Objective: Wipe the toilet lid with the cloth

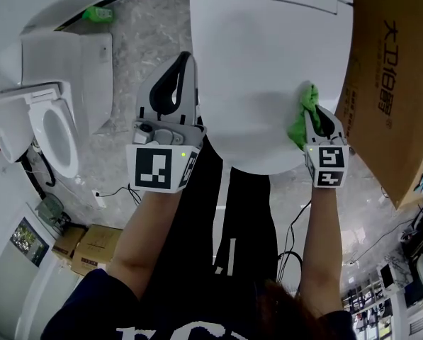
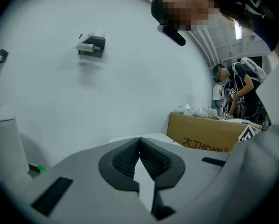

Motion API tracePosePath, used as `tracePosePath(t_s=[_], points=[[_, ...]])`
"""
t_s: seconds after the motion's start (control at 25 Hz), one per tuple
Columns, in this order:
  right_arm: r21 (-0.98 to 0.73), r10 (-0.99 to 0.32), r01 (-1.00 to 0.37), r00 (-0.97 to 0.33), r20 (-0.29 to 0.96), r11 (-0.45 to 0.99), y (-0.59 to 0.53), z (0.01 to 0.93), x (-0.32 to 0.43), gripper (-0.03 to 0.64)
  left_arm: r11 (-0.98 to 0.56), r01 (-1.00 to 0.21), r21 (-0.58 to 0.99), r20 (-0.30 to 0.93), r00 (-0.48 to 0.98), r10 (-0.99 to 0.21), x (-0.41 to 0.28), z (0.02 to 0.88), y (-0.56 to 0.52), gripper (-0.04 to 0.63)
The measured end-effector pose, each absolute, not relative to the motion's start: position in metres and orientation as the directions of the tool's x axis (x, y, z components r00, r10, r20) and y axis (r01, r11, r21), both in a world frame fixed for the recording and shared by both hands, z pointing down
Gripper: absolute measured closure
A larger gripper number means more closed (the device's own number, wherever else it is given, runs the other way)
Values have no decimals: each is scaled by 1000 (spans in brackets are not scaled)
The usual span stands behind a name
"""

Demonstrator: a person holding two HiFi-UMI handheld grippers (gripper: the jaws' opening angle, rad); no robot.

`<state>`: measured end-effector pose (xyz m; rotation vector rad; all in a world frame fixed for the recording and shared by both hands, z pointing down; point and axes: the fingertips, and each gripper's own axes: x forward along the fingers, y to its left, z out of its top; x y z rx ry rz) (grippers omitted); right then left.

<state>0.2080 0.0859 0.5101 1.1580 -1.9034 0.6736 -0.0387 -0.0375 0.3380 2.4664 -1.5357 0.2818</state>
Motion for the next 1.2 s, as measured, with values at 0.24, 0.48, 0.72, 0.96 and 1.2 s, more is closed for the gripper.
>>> tracePosePath(t_s=[0.24,0.48,0.72,0.96,1.2], points=[[15,-497,-916,-204,843,402,90,513,248,534,-444,-891,92,278,451,-848,-27,340,-35,575],[56,-518,-931,-150,842,360,91,514,275,534,-458,-885,85,275,462,-843,-21,336,-34,575],[111,-525,-966,-28,851,232,105,514,319,534,-458,-885,82,274,462,-844,-22,335,-31,576],[-30,-613,-990,-110,782,139,115,463,310,534,-444,-892,81,278,448,-850,-31,337,-25,575],[-232,-574,-905,-408,710,356,130,424,163,534,-422,-903,79,274,427,-862,-43,335,-23,575]])
